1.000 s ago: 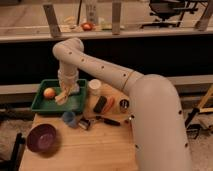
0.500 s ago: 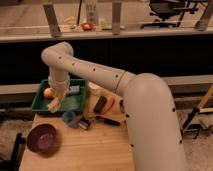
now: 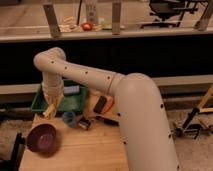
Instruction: Place banana in purple bowl
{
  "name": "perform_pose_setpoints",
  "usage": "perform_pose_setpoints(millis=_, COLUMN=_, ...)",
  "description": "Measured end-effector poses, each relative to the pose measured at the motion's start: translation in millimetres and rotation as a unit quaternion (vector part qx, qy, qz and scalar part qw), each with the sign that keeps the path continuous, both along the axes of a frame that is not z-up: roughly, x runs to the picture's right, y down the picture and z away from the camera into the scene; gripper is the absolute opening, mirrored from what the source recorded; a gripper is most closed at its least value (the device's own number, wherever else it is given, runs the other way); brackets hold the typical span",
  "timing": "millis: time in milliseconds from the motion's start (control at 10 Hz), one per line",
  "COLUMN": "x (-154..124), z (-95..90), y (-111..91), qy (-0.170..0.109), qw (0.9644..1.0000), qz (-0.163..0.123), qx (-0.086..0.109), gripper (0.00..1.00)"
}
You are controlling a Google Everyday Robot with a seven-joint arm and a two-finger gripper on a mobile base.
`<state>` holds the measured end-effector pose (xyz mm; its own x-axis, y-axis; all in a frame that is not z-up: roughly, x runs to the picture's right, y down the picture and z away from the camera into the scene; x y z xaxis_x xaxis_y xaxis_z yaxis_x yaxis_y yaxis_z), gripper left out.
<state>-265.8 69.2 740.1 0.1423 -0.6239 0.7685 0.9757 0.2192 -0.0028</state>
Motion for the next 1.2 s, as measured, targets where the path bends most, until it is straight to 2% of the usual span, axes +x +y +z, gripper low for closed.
perform_pose_setpoints(millis=200, x=-10.6, z=5.0, y=12.4, qy=-0.005, qw=0.9998, qz=-0.019, qx=-0.004, gripper=0.02)
perform_pose_setpoints(millis=300, x=-22.6, z=4.2, y=22.3, qy=-0.017, qw=0.9995, qz=-0.026, qx=-0.001, gripper=0.02)
perform_pose_setpoints(millis=600, x=-46.4, z=6.9, y=51.1, qy=-0.045, qw=0.9985, qz=-0.029, qx=0.007, gripper=0.02)
perform_pose_setpoints(millis=900, x=-54.3, z=18.4, y=85.2, qy=-0.064, qw=0.9975, qz=-0.028, qx=-0.009, gripper=0.02)
perform_pose_setpoints(millis=1200, x=-56.3, z=16.9, y=102.7, qy=-0.074, qw=0.9966, qz=-0.03, qx=-0.021, gripper=0.02)
